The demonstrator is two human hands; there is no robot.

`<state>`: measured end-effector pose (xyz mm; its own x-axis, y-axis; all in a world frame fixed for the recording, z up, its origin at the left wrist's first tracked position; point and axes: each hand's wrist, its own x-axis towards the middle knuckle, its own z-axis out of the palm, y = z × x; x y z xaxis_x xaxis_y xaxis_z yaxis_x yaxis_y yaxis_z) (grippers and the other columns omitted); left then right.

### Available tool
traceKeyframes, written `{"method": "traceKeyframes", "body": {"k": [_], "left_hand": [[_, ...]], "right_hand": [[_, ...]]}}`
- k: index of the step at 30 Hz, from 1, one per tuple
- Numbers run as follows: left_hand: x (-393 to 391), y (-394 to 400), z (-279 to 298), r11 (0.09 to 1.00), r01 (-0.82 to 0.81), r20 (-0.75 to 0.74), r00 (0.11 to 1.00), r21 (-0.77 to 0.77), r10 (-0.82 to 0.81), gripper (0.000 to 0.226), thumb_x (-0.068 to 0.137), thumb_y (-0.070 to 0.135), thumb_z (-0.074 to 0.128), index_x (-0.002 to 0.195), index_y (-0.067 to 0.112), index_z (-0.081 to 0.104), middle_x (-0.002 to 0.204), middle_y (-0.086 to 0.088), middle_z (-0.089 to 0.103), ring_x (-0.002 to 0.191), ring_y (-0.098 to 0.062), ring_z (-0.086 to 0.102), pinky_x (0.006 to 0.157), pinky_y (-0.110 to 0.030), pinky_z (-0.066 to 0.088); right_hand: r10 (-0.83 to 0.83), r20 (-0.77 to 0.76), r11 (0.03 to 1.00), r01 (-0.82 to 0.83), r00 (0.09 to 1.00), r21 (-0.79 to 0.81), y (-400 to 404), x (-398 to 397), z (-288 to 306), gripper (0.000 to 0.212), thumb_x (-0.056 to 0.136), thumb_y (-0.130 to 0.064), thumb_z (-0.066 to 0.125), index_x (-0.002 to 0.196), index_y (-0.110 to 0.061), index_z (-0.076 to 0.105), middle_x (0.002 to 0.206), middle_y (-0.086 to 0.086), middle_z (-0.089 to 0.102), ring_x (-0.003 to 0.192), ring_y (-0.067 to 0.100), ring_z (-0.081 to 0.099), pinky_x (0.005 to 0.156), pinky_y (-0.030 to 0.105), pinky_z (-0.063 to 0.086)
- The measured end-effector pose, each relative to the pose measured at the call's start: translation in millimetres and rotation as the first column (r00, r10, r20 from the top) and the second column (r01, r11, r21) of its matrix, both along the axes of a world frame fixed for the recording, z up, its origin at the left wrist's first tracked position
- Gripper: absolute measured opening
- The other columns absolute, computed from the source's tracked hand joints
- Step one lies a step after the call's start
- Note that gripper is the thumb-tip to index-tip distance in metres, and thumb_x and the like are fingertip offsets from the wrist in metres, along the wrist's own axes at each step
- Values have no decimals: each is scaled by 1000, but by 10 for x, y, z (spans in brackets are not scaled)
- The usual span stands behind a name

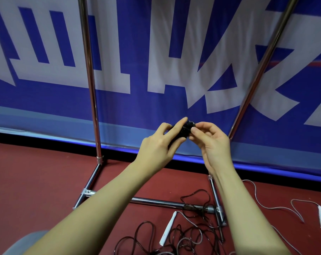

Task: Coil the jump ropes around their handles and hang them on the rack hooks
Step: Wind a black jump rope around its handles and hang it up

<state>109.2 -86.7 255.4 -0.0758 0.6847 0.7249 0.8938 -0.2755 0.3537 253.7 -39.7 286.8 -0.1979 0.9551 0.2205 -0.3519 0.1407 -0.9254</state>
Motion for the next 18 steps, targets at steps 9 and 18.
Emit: {"method": "traceKeyframes", "body": {"k": [9,18], "left_hand": [[34,111,-24,963,-108,-272,946,247,176,35,91,31,51,121,29,67,90,-7,64,56,-23,54,42,-24,30],[65,135,-152,964,-147,-247,948,220,201,39,92,31,50,131,26,54,93,-9,61,59,-23,54,42,-25,31]], "right_hand": [[2,-34,971,-10,999,-238,6,-45,-12,5,86,0,64,89,-3,63,82,8,70,76,15,69,69,24,52],[-96,37,976,102,995,-192,-24,-134,-41,5,86,2,63,87,-1,67,88,16,69,85,24,68,79,27,56]]}}
